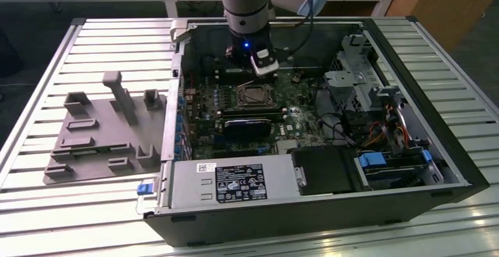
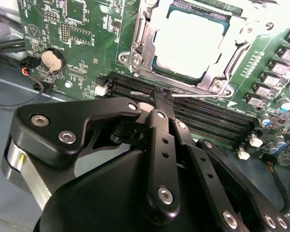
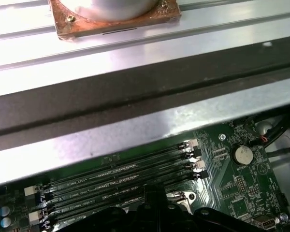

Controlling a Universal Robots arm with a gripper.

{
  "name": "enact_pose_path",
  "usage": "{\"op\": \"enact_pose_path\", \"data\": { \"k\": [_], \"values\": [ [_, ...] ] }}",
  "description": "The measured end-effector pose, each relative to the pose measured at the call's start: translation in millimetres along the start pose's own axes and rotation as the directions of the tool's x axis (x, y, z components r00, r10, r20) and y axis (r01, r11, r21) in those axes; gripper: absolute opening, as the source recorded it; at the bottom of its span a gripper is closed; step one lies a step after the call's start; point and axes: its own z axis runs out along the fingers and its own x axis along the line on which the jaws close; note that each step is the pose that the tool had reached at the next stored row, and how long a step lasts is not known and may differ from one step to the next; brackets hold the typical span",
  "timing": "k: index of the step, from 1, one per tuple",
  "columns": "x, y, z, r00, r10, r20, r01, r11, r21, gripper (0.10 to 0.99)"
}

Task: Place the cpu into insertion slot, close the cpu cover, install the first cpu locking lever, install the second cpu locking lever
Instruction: 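Install the first cpu locking lever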

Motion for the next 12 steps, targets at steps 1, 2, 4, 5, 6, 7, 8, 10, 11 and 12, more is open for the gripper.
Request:
{"op": "enact_pose_path", "data": {
  "k": [1,2,4,5,6,7,8,10,11,12],
  "values": [
    [0.3,0.6,0.7,1.0,-0.001,0.0017,0.001,1.0,0.005,0.106],
    [0.5,1.0,1.3,1.0,-0.001,0.0036,0.001,0.9999,0.012,0.106],
    [0.9,1.5,2.3,1.0,-0.002,0.0069,0.002,0.9997,0.023,0.106],
    [1.0,1.7,2.8,1.0,-0.002,0.0084,0.002,0.9996,0.027,0.106],
    [1.2,1.9,3.3,1.0,-0.001,0.0096,0.001,0.9995,0.03,0.106],
    [1.4,2.2,3.8,0.9999,0.0,0.0105,0.0,0.9995,0.033,0.106],
    [1.6,2.8,4.3,0.9999,0.0,0.0113,0.0,0.9994,0.035,0.106],
    [2.2,4.3,5.2,0.9999,0.001,0.0128,-0.001,0.9992,0.039,0.106],
    [2.6,5.2,5.7,0.9999,0.001,0.0136,-0.002,0.9991,0.042,0.106],
    [2.9,6.0,6.2,0.9999,0.001,0.0145,-0.002,0.999,0.044,0.106]
  ]
}}
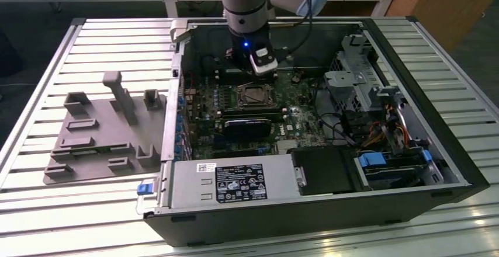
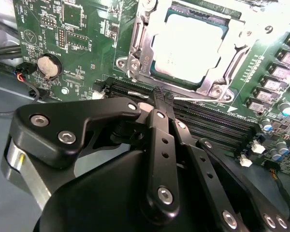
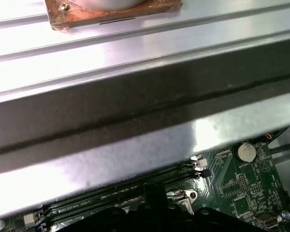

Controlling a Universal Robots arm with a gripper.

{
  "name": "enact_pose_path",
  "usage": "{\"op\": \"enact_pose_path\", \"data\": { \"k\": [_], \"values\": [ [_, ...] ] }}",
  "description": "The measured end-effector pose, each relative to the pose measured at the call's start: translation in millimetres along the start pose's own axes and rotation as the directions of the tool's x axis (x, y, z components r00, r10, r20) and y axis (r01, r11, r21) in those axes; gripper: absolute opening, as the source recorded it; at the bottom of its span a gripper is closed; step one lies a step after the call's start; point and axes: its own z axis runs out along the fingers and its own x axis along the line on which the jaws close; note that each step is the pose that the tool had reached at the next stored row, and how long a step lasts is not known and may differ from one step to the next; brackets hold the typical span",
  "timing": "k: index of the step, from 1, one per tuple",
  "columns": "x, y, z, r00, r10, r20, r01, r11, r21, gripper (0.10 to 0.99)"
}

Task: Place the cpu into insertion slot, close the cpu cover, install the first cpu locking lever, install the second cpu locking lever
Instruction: 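Install the first cpu locking lever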

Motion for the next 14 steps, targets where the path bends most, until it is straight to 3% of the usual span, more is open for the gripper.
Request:
{"op": "enact_pose_path", "data": {
  "k": [14],
  "values": [
    [2.2,3.7,5.4,0.9993,0.036,0.0085,-0.036,0.9993,0.009,0.106]
  ]
}}
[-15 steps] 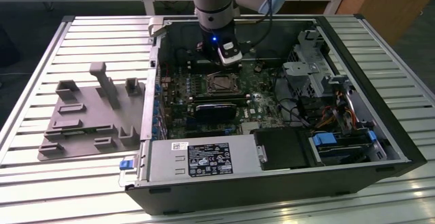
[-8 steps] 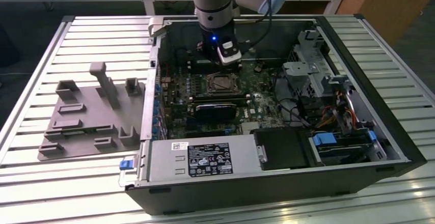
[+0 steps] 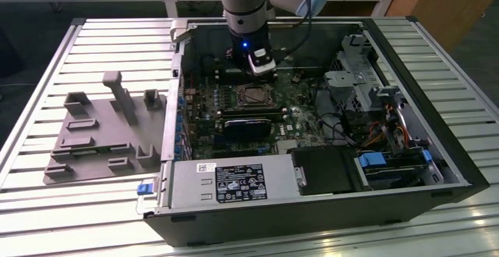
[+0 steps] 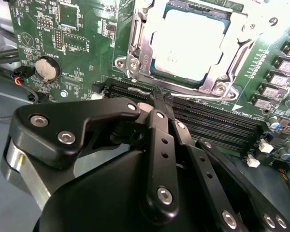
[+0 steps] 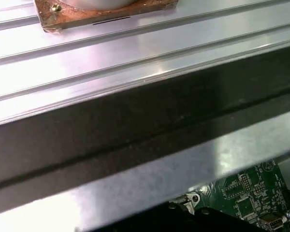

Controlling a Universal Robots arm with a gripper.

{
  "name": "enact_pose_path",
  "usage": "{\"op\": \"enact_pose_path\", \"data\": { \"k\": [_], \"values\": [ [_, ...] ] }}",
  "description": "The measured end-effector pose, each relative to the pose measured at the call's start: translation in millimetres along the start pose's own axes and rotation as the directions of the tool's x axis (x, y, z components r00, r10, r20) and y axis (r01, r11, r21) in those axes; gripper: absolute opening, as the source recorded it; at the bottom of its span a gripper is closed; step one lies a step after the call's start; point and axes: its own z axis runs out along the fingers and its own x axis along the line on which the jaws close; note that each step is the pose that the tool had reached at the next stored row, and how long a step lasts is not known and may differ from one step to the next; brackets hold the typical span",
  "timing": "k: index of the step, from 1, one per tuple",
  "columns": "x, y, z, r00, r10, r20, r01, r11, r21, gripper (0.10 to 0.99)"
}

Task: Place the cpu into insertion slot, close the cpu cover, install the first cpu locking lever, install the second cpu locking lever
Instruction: 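Install the first cpu locking lever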

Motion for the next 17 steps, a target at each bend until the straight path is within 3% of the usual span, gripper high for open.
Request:
{"op": "enact_pose_path", "data": {
  "k": [17],
  "values": [
    [1.0,-0.5,6.0,0.9991,0.041,0.0117,-0.041,0.9991,0.015,0.106]
  ]
}}
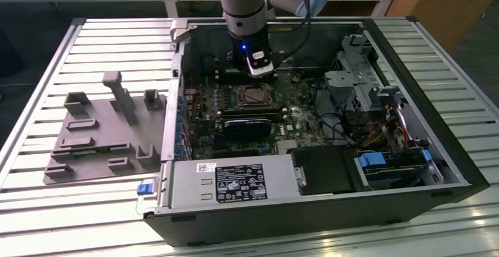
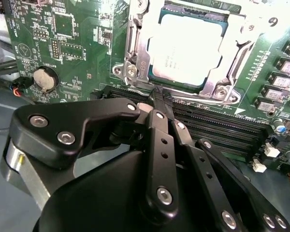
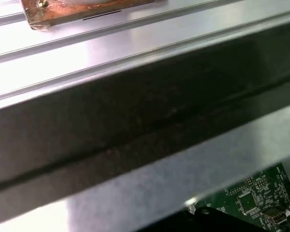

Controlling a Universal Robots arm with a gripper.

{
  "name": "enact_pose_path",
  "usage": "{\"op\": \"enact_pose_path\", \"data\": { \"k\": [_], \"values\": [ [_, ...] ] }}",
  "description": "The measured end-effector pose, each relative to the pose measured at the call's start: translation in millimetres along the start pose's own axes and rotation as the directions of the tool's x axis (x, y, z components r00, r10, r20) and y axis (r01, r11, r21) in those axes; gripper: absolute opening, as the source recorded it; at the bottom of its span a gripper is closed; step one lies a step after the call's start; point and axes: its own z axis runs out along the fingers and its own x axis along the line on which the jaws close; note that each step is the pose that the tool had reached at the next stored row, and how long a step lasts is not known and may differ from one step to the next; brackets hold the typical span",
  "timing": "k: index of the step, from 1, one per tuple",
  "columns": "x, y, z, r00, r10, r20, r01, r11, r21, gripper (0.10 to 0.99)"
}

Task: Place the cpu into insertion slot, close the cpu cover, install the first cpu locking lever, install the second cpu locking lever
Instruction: 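Install the first cpu locking lever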

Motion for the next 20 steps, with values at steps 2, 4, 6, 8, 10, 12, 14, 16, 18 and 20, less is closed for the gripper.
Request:
{"op": "enact_pose_path", "data": {
  "k": [2,4,6,8,10,12,14,16,18,20],
  "values": [
    [0.1,-0.2,0.6,1.0,0.004,0.0011,-0.004,1.0,0.002,0.106],
    [0.1,-0.3,1.3,1.0,0.008,0.0026,-0.008,1.0,0.004,0.106],
    [0.2,-0.3,2.4,0.9999,0.013,0.0038,-0.013,0.9999,0.005,0.106],
    [0.3,-0.5,2.8,0.9999,0.016,0.0043,-0.016,0.9999,0.006,0.106],
    [0.2,-0.4,2.9,0.9999,0.016,0.0044,-0.016,0.9998,0.006,0.106],
    [0.2,-0.4,2.9,0.9999,0.017,0.0045,-0.017,0.9998,0.006,0.106],
    [0.2,-0.4,3.0,0.9999,0.017,0.0045,-0.017,0.9998,0.006,0.106],
    [0.2,-0.3,3.0,0.9999,0.016,0.0045,-0.016,0.9998,0.006,0.106],
    [0.2,-0.3,2.9,0.9999,0.016,0.0045,-0.016,0.9998,0.006,0.106],
    [0.1,-0.1,2.3,0.9999,0.017,0.0046,-0.017,0.9998,0.006,0.106]
  ]
}}
